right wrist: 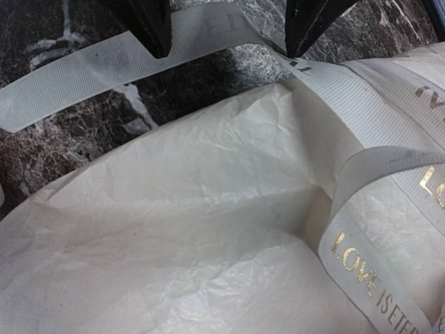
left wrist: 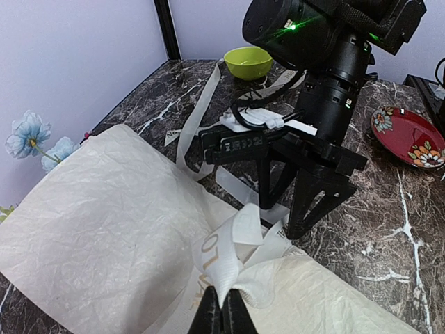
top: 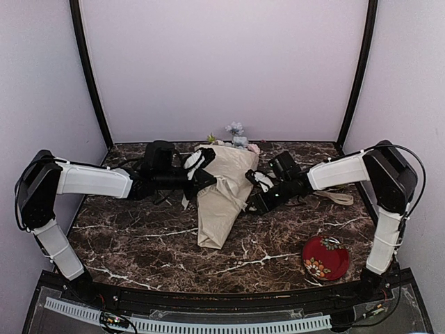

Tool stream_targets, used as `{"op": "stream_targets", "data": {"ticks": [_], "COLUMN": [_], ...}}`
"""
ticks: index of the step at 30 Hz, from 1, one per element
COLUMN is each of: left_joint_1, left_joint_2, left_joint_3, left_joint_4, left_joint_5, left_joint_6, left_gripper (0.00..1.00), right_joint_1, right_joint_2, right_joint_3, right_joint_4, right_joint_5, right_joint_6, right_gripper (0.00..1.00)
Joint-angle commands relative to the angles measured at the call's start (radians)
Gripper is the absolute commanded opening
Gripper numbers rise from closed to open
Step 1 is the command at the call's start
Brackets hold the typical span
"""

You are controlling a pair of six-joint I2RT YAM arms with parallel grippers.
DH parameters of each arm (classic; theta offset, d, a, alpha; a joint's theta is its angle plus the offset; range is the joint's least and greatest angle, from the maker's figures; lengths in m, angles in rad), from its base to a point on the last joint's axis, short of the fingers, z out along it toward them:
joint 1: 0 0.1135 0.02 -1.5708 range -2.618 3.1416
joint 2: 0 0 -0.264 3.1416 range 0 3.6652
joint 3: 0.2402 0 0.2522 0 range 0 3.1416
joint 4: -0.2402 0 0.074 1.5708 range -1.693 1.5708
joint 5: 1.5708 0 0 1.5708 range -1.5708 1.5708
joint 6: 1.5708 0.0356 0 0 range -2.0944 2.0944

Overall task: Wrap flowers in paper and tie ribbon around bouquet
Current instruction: Cross the ribbon over the folded bouquet.

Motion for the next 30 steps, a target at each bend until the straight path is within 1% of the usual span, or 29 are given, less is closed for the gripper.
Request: {"op": "stream_targets", "data": {"ticks": [1, 3, 5, 6, 12, 16, 19, 23, 27, 28, 30], "left_joint_1": [0.001, 0.001, 0.001, 0.001, 0.0, 0.001, 0.001, 0.001, 0.001, 0.001, 0.001], "left_joint_2": [-0.028, -0.029, -0.029, -0.029, -0.024, -0.017, -0.017, -0.019, -0.028, -0.029, -0.028], "left_joint_3": [-0.007, -0.009, -0.01, -0.011, -0.011, -0.005, -0.005, -0.004, -0.01, -0.01, -0.009], "left_joint_4": [0.001, -0.001, -0.001, -0.001, -0.008, -0.01, -0.007, -0.011, -0.009, -0.006, -0.006], "left_joint_5": [0.008, 0.008, 0.007, 0.007, 0.008, 0.019, 0.024, 0.034, 0.048, 0.057, 0.061], "left_joint_6": [0.013, 0.015, 0.017, 0.019, 0.029, 0.028, 0.026, 0.028, 0.027, 0.026, 0.024], "left_gripper": [0.0, 0.0, 0.0, 0.0, 0.0, 0.0, 0.0, 0.0, 0.0, 0.0, 0.0], "right_joint_1": [-0.009, -0.02, -0.03, -0.033, -0.032, 0.028, 0.084, 0.111, 0.113, 0.114, 0.117], "right_joint_2": [0.03, 0.022, 0.007, -0.003, -0.08, -0.114, -0.106, -0.08, -0.046, -0.037, -0.018], "right_joint_3": [0.044, 0.034, 0.024, 0.022, 0.05, 0.114, 0.156, 0.183, 0.211, 0.212, 0.216], "right_joint_4": [-0.01, -0.01, -0.018, -0.026, -0.098, -0.121, -0.123, -0.049, -0.007, 0.017, 0.068], "right_joint_5": [-0.01, -0.009, -0.008, -0.004, 0.052, 0.013, -0.001, -0.055, 0.025, 0.021, -0.054], "right_joint_6": [-0.048, -0.043, -0.045, -0.047, -0.048, -0.055, -0.058, 0.003, 0.066, 0.082, 0.108], "right_gripper": [0.44, 0.2, 0.05, 0.0, 0.0, 0.0, 0.0, 0.0, 0.0, 0.0, 0.0]}}
